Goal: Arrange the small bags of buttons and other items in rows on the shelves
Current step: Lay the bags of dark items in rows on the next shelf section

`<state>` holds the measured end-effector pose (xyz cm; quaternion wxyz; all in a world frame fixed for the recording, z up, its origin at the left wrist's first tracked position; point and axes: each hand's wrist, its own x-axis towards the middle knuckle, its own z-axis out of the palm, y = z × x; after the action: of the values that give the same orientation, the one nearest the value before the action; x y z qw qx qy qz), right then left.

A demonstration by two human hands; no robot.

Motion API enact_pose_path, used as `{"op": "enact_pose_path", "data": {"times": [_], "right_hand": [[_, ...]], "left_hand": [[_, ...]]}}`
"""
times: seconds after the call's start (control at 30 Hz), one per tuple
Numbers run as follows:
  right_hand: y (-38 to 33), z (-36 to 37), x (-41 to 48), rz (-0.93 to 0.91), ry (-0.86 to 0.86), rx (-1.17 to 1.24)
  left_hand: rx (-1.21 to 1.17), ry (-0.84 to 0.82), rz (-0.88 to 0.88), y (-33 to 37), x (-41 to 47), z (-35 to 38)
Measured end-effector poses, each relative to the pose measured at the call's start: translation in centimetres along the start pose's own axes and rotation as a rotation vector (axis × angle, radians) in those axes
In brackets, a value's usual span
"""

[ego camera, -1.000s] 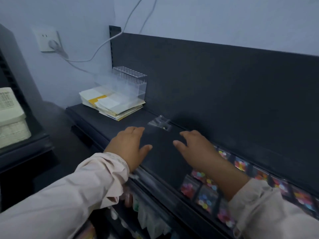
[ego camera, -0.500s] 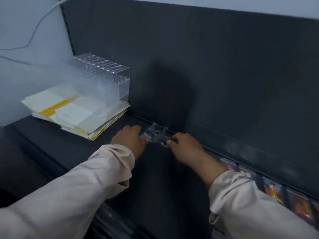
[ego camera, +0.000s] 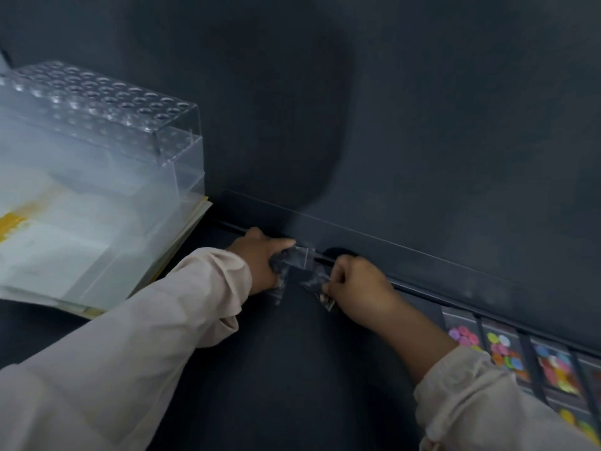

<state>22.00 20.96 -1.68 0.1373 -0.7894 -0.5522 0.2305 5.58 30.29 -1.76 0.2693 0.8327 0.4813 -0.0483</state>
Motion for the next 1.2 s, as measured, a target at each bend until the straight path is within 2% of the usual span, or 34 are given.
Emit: {"op": "enact_pose_path", "data": {"times": [0.07,0.17,0.27,0.37,0.5,0.67,0.9,1.2], "right_hand": [[0.4,-0.3,0.1,0.043,0.05,0.135],[0.7,-0.6,0.1,0.143,0.085,0.43],[0.6,-1.0,-0.7,0.237,0.019,0.754],[0.7,-1.6,-1.6,0.252,0.01,0.941],[1.4,-2.8,-3.4,0.229,0.026,1.07],[3.8,-4.9,-7.4,0.222,0.016,1.242],[9.9,-6.9,-16.9,0.246,0.128,1.388],[21.3,-8.9,-35.2,0.307,0.237,1.549]], "left_hand": [[0.034,-0.016,0.027,0.2,0.3,-0.1],[-0.002,0.055,0.023,0.3,0.5,0.3],[-0.068,0.115,0.022,0.9,0.3,0.5],[-0.219,0.174,0.043,1.5,-0.2,0.7],[-0.534,0.269,0.096,3.1,-1.4,0.9],[-0.772,0.219,0.194,7.5,-4.0,1.3],[-0.879,0.051,0.238,15.4,-8.5,5.8],[-0.837,-0.076,0.385,29.7,-19.5,16.1]]}}
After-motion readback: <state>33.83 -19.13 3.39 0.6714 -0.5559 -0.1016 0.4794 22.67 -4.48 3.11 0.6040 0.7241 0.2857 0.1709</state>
